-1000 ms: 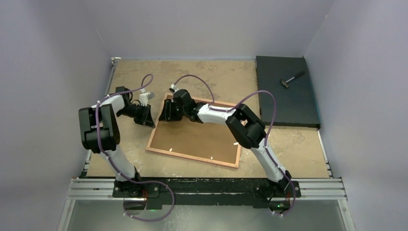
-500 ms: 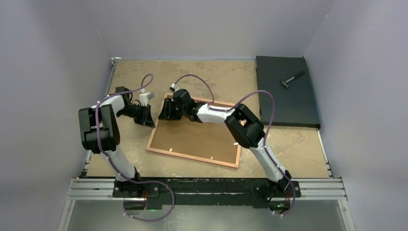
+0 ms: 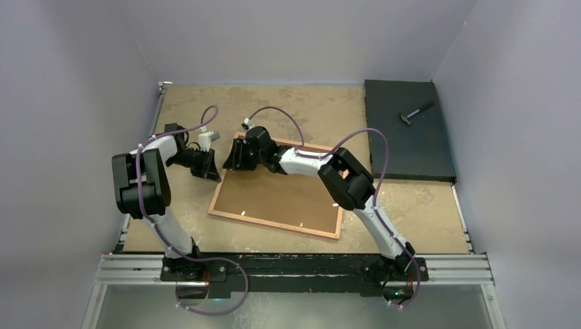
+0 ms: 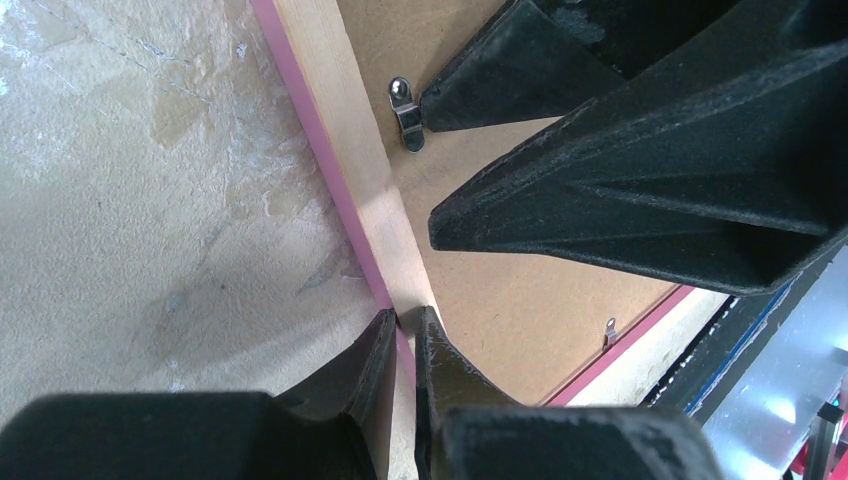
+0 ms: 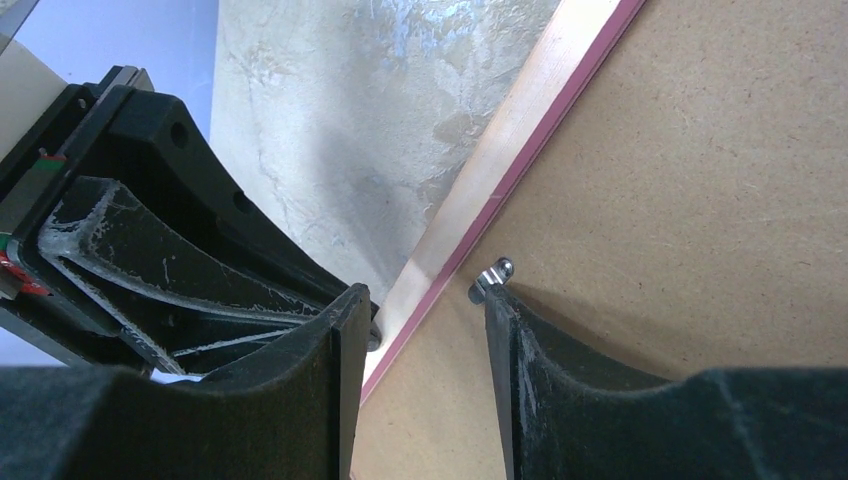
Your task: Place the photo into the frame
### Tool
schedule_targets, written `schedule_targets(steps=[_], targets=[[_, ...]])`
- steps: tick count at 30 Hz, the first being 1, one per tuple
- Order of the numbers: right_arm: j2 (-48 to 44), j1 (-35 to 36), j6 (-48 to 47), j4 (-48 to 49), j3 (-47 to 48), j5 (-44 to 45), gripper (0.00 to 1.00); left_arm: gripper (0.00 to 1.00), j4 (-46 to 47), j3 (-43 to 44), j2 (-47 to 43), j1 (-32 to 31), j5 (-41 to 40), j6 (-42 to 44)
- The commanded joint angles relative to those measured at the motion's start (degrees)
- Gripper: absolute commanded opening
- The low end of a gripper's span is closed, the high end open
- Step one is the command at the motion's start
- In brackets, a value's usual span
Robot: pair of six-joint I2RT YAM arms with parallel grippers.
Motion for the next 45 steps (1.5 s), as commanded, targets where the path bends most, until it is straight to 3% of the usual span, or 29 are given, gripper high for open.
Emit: schedule_targets(steps=[1,16,29,34,38,41,45], targets=[[1.59,0.39,1.27,0.23,1.92,-0.66,0.49,0.03,2.55,-1.20,-0.02,-0.24,-2.32,1.67],[2.04,0.78,5.45,4.75,0.08,4.29,0.48,0.03,1.52,-0.59,-0.29,-0.27,-2.57,2.53],[1.38,1.08,4.32,7.06,0.87,3.31,0.47,0.03,0.88,0.17,-0.25,-0.15,-2.67,2.79],[-9.29,1.17,-7.00,7.06,-7.52,1.70,0.54,0.04,-2.03,4.00,-1.39,0.84,-2.41,3.44],[-22.41,1.39,-23.82,1.74,-20.08,-0.05,0.63,0.08,-4.81,7.74,-2.04,1.94,-2.09,3.98],[-32.14,2.05,-32.93,-5.01,-30.45,0.25,0.67,0.14,-6.39,9.57,-3.00,2.44,-1.88,4.21],[-42.62,4.30,-37.27,-11.04,-42.66,4.05,0.67,0.28,-8.05,10.78,-5.38,2.44,-1.18,4.49]])
